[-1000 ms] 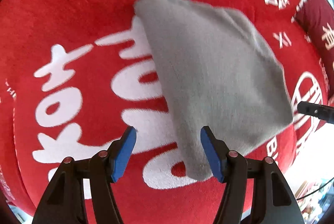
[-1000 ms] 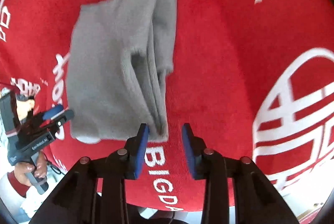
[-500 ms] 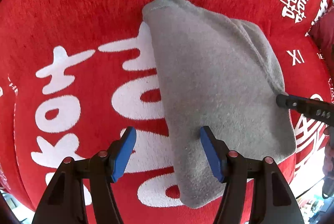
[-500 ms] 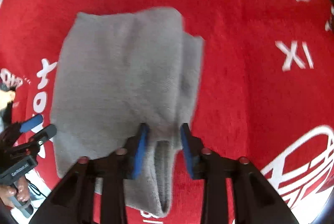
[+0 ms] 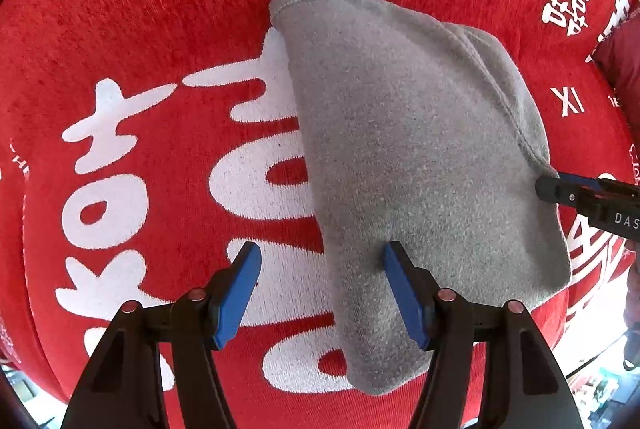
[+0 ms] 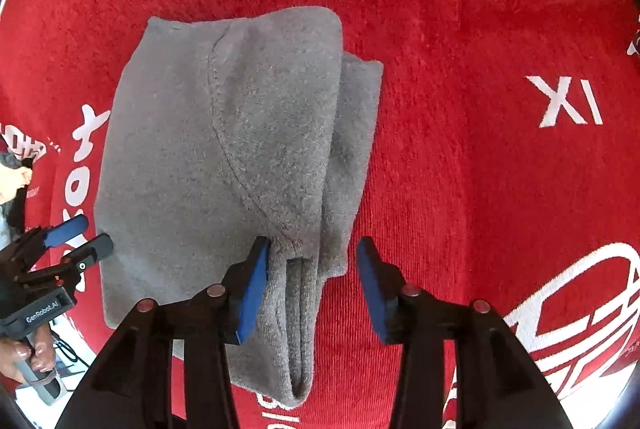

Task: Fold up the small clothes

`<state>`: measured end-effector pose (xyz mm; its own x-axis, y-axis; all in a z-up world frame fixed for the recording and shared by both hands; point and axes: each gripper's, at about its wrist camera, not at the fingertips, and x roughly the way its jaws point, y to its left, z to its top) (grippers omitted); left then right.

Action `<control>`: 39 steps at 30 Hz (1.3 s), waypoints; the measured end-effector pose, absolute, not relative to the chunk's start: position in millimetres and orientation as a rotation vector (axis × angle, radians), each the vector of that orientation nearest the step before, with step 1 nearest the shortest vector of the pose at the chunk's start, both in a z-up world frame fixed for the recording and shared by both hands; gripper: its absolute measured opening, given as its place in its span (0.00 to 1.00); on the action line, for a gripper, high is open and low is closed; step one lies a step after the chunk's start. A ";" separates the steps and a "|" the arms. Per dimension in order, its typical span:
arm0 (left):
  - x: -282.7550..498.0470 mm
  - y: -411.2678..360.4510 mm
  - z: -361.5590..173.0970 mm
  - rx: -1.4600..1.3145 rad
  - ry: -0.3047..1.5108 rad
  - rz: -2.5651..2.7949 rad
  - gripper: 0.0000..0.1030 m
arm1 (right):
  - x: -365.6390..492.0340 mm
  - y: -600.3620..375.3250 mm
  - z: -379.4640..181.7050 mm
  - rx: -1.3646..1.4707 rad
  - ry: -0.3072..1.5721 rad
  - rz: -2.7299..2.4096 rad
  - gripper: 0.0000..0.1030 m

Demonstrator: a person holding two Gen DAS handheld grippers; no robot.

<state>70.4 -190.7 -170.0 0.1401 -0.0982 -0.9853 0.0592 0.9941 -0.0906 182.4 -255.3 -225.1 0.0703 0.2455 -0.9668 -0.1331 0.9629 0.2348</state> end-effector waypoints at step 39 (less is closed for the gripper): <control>104.4 -164.0 -208.1 -0.452 1.520 -0.493 0.67 | 234.2 -358.0 -295.0 0.844 1.458 0.602 0.66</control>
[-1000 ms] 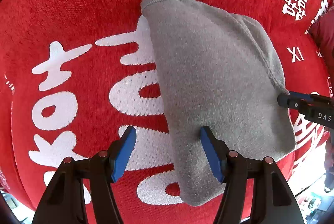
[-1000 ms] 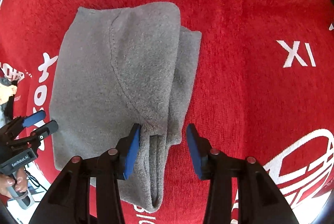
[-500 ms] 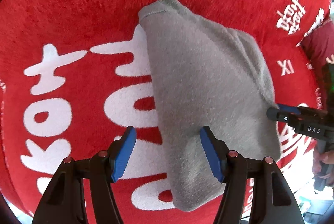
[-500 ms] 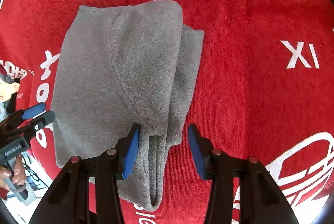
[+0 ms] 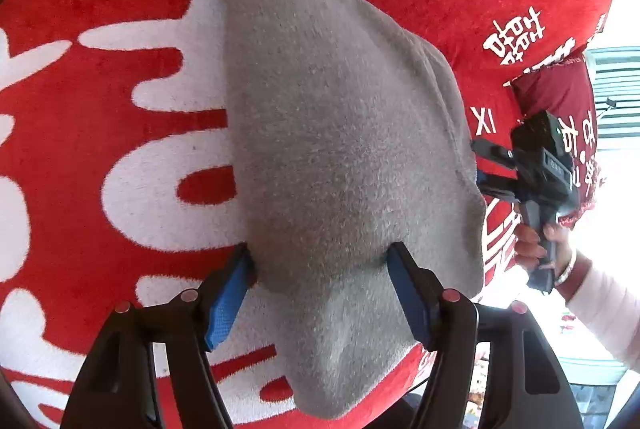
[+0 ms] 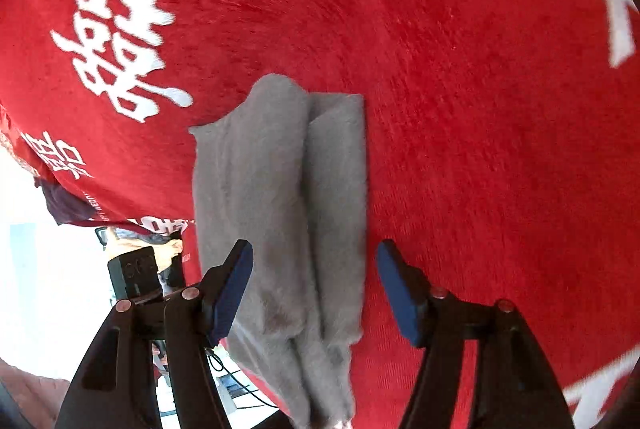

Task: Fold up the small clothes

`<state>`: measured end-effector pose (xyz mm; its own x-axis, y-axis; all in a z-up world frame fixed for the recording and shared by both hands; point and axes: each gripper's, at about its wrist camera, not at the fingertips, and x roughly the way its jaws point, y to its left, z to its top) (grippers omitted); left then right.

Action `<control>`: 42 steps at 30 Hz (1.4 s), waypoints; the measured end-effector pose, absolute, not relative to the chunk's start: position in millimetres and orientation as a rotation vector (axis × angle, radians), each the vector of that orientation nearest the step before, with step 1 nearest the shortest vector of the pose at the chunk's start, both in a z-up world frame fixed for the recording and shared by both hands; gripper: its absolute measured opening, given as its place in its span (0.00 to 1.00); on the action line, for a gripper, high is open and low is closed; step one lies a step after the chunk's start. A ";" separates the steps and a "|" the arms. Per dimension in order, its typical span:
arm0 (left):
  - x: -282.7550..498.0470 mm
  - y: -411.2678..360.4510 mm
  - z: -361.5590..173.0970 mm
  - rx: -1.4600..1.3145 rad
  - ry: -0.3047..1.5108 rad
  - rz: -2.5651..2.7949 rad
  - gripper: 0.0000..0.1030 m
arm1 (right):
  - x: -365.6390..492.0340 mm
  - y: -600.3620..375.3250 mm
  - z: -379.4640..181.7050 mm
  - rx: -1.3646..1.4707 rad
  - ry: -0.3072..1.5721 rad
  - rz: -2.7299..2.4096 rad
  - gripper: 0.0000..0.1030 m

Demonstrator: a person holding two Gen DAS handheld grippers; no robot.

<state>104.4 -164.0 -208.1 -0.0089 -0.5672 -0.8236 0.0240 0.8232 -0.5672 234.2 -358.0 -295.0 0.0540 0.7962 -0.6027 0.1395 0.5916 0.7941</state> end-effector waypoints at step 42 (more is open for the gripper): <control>2.2 -76.6 -122.8 -0.466 1.354 -0.398 0.45 | 190.8 -198.8 -225.7 0.986 1.476 0.857 0.33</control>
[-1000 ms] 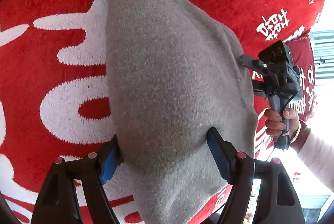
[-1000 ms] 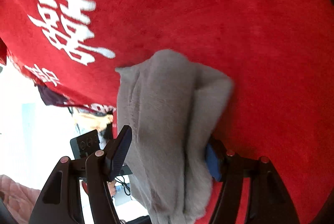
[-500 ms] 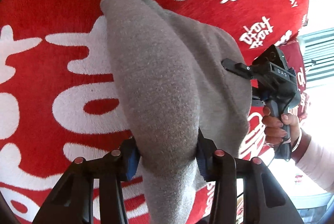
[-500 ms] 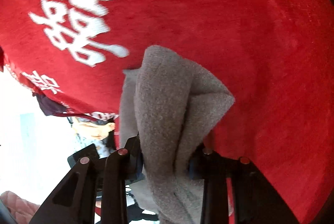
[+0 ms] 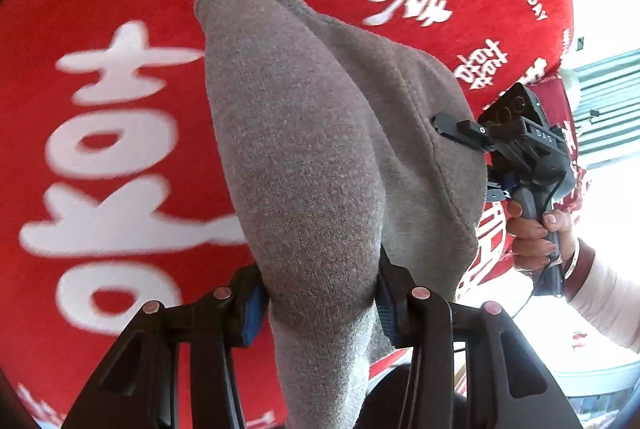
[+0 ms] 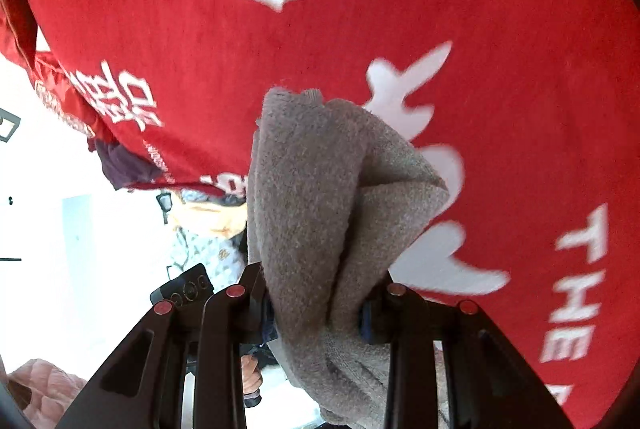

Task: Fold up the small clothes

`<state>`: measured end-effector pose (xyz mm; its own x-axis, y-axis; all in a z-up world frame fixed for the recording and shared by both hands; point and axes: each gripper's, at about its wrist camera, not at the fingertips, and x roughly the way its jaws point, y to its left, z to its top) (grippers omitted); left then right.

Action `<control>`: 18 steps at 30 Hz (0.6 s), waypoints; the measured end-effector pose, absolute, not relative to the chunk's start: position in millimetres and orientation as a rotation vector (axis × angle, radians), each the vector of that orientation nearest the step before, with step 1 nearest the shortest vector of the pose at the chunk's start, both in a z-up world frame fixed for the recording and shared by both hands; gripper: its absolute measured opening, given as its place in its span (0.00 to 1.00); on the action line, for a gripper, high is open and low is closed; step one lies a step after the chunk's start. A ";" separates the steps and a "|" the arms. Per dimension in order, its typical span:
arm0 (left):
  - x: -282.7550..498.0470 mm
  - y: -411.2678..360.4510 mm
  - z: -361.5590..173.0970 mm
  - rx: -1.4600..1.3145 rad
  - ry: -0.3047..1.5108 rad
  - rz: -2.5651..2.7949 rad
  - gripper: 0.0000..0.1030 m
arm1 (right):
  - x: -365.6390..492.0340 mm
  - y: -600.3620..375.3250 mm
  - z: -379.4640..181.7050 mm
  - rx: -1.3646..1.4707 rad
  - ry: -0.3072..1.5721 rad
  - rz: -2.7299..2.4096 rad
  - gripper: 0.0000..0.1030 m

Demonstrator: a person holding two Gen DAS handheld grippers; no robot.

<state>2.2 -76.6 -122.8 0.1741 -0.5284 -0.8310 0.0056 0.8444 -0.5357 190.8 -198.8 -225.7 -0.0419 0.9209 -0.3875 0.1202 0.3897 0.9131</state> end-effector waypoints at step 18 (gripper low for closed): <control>-47.4 -26.1 -143.3 -0.242 1.416 0.084 0.71 | 129.0 -138.9 -220.1 0.576 1.656 0.605 0.42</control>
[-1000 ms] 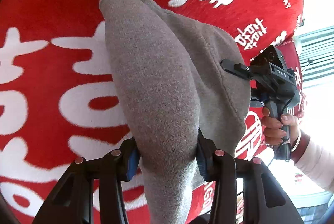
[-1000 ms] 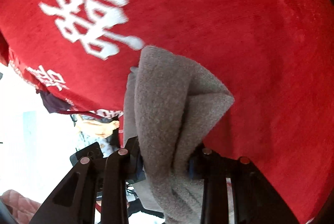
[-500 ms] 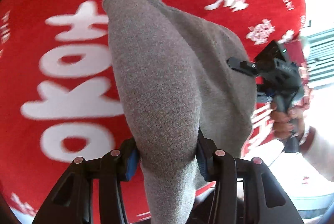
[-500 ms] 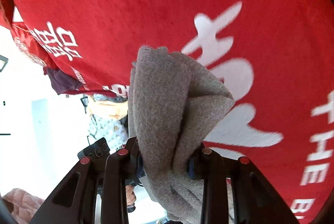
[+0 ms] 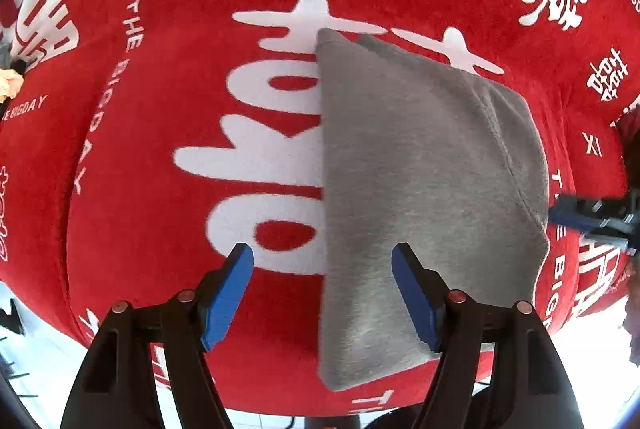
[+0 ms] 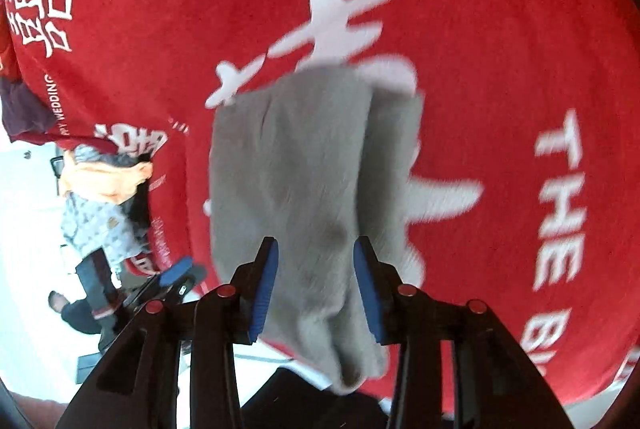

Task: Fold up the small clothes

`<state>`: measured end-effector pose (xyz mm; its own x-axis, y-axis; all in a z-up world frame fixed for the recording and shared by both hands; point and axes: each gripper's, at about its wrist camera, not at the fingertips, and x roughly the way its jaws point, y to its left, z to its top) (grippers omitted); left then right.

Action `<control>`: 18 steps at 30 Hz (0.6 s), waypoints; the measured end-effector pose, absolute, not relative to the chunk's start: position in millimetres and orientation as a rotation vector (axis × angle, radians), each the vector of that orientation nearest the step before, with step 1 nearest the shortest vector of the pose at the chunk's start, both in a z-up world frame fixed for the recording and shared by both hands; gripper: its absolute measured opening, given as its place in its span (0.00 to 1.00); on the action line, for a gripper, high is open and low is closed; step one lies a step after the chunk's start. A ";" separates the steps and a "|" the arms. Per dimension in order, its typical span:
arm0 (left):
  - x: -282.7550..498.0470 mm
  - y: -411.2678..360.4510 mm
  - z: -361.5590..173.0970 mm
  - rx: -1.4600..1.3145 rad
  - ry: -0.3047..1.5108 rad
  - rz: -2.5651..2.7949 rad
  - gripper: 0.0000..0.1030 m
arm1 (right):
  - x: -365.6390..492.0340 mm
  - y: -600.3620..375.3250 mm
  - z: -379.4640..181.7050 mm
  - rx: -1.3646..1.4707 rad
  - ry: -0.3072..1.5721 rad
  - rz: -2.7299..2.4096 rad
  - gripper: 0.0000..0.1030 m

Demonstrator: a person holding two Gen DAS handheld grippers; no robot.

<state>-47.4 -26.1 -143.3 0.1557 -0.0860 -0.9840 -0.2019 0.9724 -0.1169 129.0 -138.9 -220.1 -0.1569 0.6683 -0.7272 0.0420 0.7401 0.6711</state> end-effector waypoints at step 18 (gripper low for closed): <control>-50.7 -38.0 -146.1 -0.178 1.420 0.167 0.96 | 100.8 -127.6 -223.7 0.266 1.622 0.492 0.10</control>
